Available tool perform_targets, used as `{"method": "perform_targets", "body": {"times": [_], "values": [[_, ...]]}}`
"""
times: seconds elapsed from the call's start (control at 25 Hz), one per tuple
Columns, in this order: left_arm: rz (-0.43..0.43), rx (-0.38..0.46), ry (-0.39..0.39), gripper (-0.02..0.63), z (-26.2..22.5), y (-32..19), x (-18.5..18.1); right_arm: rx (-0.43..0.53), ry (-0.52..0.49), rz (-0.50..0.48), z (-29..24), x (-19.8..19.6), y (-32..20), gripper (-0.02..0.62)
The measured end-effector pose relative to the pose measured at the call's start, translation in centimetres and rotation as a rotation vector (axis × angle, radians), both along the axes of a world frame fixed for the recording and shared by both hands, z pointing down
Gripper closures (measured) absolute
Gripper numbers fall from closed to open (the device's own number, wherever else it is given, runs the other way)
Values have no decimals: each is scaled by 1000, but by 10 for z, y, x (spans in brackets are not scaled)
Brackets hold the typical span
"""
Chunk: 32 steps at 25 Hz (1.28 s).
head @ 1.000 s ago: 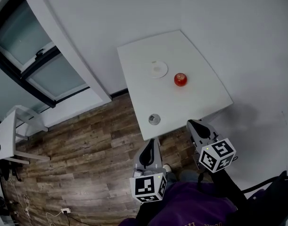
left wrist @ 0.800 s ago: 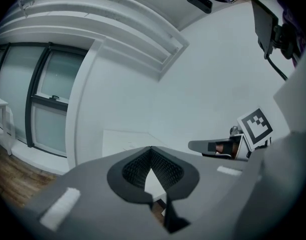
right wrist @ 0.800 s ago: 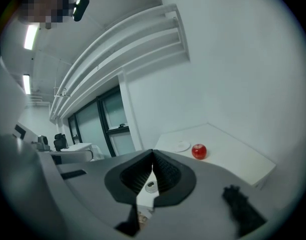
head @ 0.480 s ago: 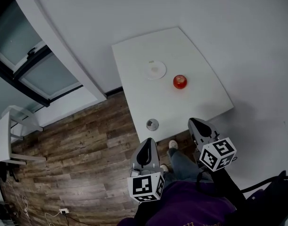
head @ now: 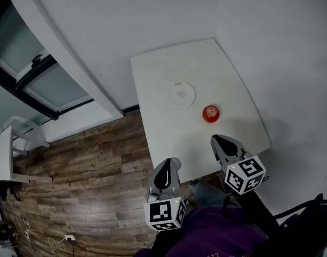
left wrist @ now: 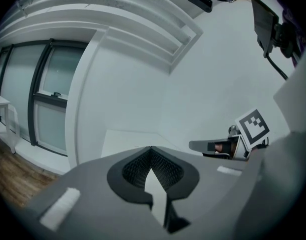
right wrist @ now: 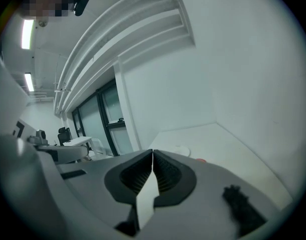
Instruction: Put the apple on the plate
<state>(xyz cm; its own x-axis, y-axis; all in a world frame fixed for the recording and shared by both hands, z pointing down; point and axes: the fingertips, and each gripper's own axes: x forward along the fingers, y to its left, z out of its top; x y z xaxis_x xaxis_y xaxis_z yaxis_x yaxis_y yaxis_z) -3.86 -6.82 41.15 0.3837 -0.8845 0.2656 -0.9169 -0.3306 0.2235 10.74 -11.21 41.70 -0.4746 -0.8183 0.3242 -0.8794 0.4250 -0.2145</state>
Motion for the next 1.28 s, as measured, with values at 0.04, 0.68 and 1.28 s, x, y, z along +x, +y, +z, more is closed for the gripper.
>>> {"method": "perform_targets", "body": {"times": [0.04, 0.68, 1.28], "values": [[-8, -4, -2, 600, 1, -7, 1, -3, 1, -8, 1, 2, -8, 584], [-87, -26, -65, 600, 5, -74, 17, -93, 90, -88, 39, 44, -77, 583], [-38, -40, -42, 600, 7, -96, 3, -196, 189, -73, 84, 56, -107, 398]]}}
